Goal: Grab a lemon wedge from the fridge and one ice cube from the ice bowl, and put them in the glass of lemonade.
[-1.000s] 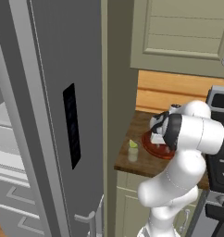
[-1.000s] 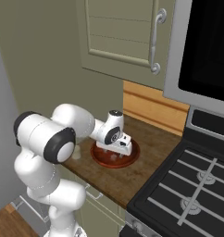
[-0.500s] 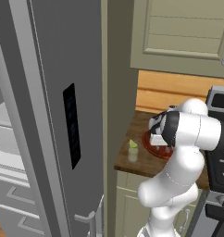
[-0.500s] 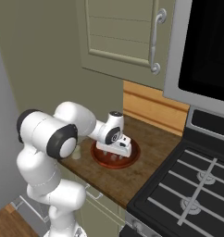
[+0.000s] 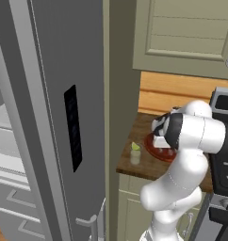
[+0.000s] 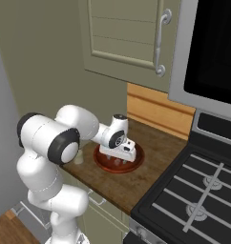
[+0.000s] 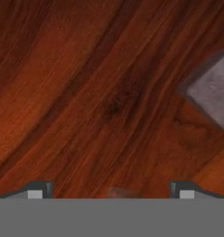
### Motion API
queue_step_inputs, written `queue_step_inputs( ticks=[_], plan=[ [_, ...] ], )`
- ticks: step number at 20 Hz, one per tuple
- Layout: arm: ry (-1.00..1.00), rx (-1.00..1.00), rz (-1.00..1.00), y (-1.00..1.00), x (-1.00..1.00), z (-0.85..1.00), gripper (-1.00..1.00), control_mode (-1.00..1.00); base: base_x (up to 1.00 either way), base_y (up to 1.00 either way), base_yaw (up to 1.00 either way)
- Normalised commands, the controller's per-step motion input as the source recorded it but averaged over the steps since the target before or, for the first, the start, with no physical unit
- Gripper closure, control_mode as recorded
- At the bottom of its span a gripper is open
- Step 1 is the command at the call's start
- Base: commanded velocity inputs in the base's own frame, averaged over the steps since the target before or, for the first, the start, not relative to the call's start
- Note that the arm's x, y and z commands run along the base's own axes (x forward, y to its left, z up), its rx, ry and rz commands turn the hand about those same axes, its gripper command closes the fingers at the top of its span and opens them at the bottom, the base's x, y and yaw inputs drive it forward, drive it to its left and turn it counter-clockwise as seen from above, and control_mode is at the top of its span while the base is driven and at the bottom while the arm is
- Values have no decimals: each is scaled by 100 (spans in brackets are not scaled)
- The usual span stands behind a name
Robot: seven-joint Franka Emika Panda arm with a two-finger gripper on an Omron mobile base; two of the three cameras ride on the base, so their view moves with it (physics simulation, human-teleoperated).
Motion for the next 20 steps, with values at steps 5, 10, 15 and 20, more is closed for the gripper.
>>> queue_step_inputs(
  ticks=[5, 10, 15, 20],
  plan=[
    [-6, 0, 0, 0, -24, 0, -100, -100, 0, 0, 0],
    [-1, 0, 0, 0, -7, 0, -100, -100, 0, 0, 0],
    [0, 0, 0, 0, 0, -2, -100, -100, 0, 0, 0],
    [0, 0, 0, 0, 0, -12, -100, -100, 0, 0, 0]
  ],
)
